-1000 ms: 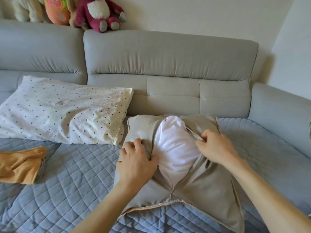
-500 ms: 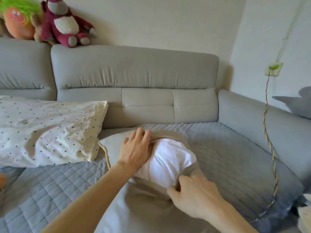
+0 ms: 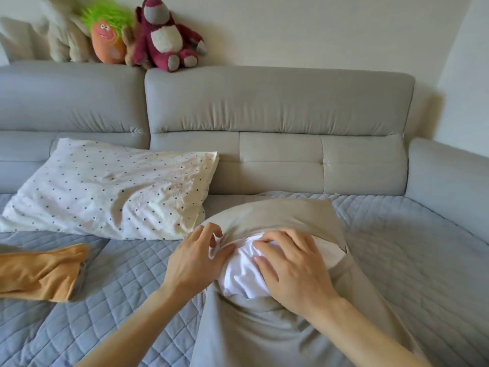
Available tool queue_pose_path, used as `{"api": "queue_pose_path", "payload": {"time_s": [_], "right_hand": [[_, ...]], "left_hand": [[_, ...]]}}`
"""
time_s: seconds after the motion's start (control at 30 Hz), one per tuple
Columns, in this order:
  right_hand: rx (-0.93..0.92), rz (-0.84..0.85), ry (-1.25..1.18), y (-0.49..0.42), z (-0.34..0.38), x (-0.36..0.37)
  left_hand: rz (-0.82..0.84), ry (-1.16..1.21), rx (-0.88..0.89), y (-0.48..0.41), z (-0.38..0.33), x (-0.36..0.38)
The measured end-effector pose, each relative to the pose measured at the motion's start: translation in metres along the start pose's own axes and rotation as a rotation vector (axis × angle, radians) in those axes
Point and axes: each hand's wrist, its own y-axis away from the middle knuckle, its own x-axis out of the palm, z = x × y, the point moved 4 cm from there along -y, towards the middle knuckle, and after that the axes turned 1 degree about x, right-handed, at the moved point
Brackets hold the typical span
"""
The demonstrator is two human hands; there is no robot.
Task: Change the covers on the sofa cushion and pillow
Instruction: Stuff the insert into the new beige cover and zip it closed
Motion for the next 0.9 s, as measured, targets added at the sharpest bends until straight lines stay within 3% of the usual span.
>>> {"api": "queue_pose_path", "payload": {"time_s": [0.07,0.2,0.3,0.4,0.5,0.63,0.7,0.77,0.9], "right_hand": [[-0.006,0.139,-0.069,0.004,0.009,0.005],[0.049,0.461,0.050,-0.005,0.009,0.013],[0.085,0.641,0.082,-0.026,0.005,0.021],[0.121,0.918,0.212,-0.035,0.002,0.046],[0.211,1.013,0.192,-0.031,-0.006,0.063],[0.153,1.026,0.123,-0.019,0.005,0.080],[0.166,0.913,-0.051,-0.013,0.011,0.071],[0.164,0.854,-0.203,0.000,0.006,0.050],[0.311,0.735,-0.679,0.017,-0.009,-0.021]], "left_hand": [[0.026,-0.006,-0.040,-0.006,-0.002,-0.004],[0.124,0.332,-0.179,-0.031,-0.010,-0.007],[0.183,0.484,-0.152,-0.047,-0.032,-0.012],[0.094,0.497,-0.057,-0.060,-0.073,-0.016],[0.071,0.465,-0.025,-0.060,-0.093,-0.005],[-0.007,0.467,-0.267,-0.059,-0.049,0.008],[0.010,0.343,-0.319,-0.051,-0.032,0.010],[0.081,0.291,-0.254,-0.034,-0.029,0.013],[0.117,0.195,0.091,0.016,-0.049,0.009]]}}
